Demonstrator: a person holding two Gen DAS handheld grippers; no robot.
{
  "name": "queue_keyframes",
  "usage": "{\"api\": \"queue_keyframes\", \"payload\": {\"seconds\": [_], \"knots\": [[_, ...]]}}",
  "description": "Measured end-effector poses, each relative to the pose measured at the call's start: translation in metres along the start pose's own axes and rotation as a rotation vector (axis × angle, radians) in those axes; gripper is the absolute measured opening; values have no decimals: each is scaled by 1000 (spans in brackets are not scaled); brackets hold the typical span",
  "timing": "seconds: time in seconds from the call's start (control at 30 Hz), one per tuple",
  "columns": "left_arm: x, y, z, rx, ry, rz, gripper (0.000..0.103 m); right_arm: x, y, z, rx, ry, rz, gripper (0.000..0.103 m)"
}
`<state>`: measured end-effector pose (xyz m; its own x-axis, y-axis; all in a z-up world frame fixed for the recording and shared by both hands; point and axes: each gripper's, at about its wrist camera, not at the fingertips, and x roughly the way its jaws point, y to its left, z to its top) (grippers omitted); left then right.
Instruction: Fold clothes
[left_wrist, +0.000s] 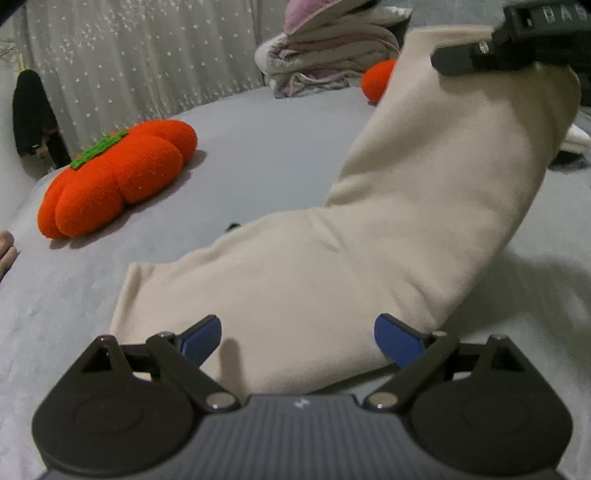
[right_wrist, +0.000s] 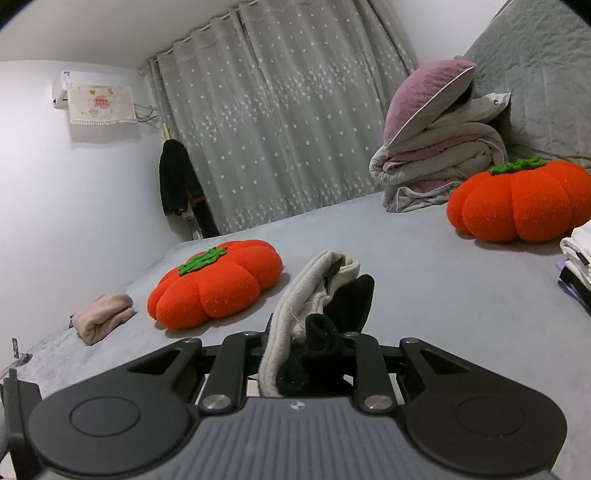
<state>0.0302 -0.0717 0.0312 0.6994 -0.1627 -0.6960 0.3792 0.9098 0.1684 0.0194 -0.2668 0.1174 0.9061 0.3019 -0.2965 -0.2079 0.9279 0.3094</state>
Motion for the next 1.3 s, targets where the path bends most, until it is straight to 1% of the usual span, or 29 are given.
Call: {"api": "queue_keyframes", "payload": {"seconds": [0.1, 0.2, 0.4, 0.53, 0.6, 0.73, 0.77, 0.9, 1.03, 1.13, 1.3], "knots": [[4, -1, -3, 3, 2, -3, 96, 0, 4, -1, -16, -1, 1, 21], [3, 2, -3, -21, 10, -13, 96, -1, 9, -3, -38, -6, 2, 21], [-6, -1, -10, 13, 2, -16, 96, -1, 11, -2, -41, -13, 6, 21], [4, -7, -18, 44, 37, -16, 97, 1, 15, -2, -44, -13, 13, 21], [6, -10, -18, 53, 37, -6, 98, 1, 18, -3, -49, -13, 17, 21], [-4, -4, -14, 22, 26, -30, 96, 2, 22, -2, -54, -16, 18, 21], [-7, -3, -14, 24, 16, -26, 96, 2, 23, -2, -54, -17, 18, 21], [-12, -8, -15, 80, -18, 40, 96, 4, 23, -2, -52, -16, 19, 21], [-7, -9, -15, 77, -3, 62, 96, 4, 26, -2, -55, -14, 23, 21], [3, -12, -15, 91, 26, 89, 98, 3, 29, -3, -62, -15, 31, 21], [8, -16, -17, 102, 29, 105, 98, 1, 32, -3, -70, -15, 43, 21]]}}
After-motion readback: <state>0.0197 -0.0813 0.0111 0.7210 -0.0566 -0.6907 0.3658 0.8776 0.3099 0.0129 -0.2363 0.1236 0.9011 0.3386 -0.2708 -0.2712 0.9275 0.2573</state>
